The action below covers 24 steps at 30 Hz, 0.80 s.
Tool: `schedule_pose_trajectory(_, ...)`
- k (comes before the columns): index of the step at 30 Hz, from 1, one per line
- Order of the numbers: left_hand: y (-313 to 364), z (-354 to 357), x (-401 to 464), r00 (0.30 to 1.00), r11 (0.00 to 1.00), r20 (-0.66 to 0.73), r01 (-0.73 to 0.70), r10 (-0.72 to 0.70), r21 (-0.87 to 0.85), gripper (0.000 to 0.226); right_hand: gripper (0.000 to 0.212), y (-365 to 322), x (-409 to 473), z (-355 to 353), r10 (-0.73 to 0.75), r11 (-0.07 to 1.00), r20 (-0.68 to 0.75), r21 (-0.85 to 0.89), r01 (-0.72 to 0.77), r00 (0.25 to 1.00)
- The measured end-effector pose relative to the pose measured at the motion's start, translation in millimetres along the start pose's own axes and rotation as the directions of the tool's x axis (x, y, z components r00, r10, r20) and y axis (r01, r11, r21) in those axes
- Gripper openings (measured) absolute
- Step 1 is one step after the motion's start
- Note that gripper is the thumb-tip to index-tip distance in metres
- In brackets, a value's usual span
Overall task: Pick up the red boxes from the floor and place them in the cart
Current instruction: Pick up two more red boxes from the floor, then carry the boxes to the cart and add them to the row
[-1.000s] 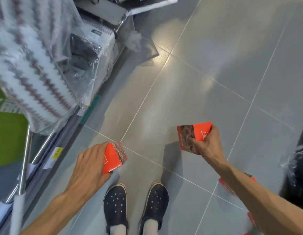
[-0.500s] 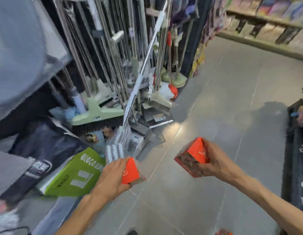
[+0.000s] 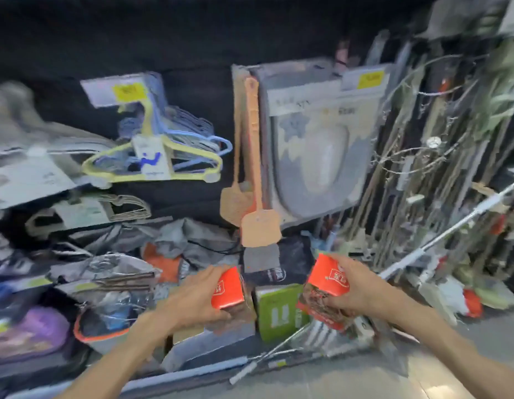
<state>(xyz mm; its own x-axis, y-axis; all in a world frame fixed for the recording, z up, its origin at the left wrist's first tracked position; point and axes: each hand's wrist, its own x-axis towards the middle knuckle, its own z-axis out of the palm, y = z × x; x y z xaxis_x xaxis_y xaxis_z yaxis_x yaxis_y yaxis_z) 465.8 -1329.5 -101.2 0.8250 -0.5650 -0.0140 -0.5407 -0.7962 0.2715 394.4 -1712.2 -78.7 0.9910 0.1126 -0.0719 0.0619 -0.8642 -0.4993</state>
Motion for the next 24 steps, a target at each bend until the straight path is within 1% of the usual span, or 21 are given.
schedule_pose_trajectory(2, -31, -31, -61, 0.991, 0.992, -0.052, 0.125, -0.124, 0.006, 0.109, 0.104, -67, 26, 11, -0.144, 0.989, 0.069, -0.013, 0.146, 0.987)
schedule_pose_trajectory(4, -62, -56, -125, 0.963, 0.969, -0.107, 0.246, -0.247, -0.017, 0.108, 0.104, -137, 42, 28, -0.261, 0.964, 0.137, -0.011, 0.265, 0.956)
schedule_pose_trajectory(6, -88, -80, -194, 0.922, 0.934, -0.147, 0.357, -0.358, -0.03, 0.105, 0.107, -206, 57, 50, -0.373, 0.926, 0.174, 0.004, 0.378, 0.911)
schedule_pose_trajectory(8, -112, -97, -268, 0.864, 0.883, -0.183, 0.465, -0.468, -0.061, 0.103, 0.104, -276, 64, 78, -0.474, 0.876, 0.224, 0.017, 0.483, 0.851)
schedule_pose_trajectory(10, -136, -110, -345, 0.798, 0.827, -0.226, 0.556, -0.559, -0.082, 0.104, 0.1, -350, 64, 108, -0.548, 0.826, 0.275, 0.034, 0.562, 0.79)
schedule_pose_trajectory(12, -156, -118, -419, 0.725, 0.763, -0.259, 0.639, -0.639, -0.093, 0.104, 0.102, -420, 60, 141, -0.608, 0.784, 0.302, 0.078, 0.616, 0.735)
schedule_pose_trajectory(13, -165, -122, -464, 0.677, 0.721, -0.272, 0.685, -0.683, -0.106, 0.104, 0.103, -461, 54, 163, -0.64, 0.755, 0.314, 0.091, 0.649, 0.701)
schedule_pose_trajectory(15, -175, -129, -523, 0.616, 0.662, -0.286, 0.743, -0.734, -0.098, 0.106, 0.106, -518, 43, 188, -0.694, 0.708, 0.314, 0.135, 0.693, 0.648)
schedule_pose_trajectory(17, -187, -135, -601, 0.526, 0.581, -0.311, 0.806, -0.791, -0.113, 0.105, 0.108, -590, 23, 225, -0.746, 0.654, 0.33, 0.206, 0.728, 0.578)
schedule_pose_trajectory(19, -197, -140, -669, 0.444, 0.511, -0.343, 0.848, -0.828, -0.136, 0.103, 0.098, -655, 3, 257, -0.784, 0.61, 0.343, 0.27, 0.745, 0.517)
schedule_pose_trajectory(21, -206, -143, -729, 0.365, 0.441, -0.367, 0.885, -0.856, -0.147, 0.101, 0.09, -717, -18, 288, -0.819, 0.557, 0.374, 0.336, 0.759, 0.436)
schedule_pose_trajectory(23, -217, -146, -781, 0.29, 0.374, -0.402, 0.916, -0.869, -0.147, 0.099, 0.085, -776, -39, 317, -0.856, 0.494, 0.373, 0.389, 0.778, 0.357)
schedule_pose_trajectory(24, -224, -147, -805, 0.25, 0.336, -0.409, 0.93, -0.877, -0.152, 0.1, 0.078, -803, -49, 330, -0.876, 0.459, 0.368, 0.429, 0.778, 0.313)
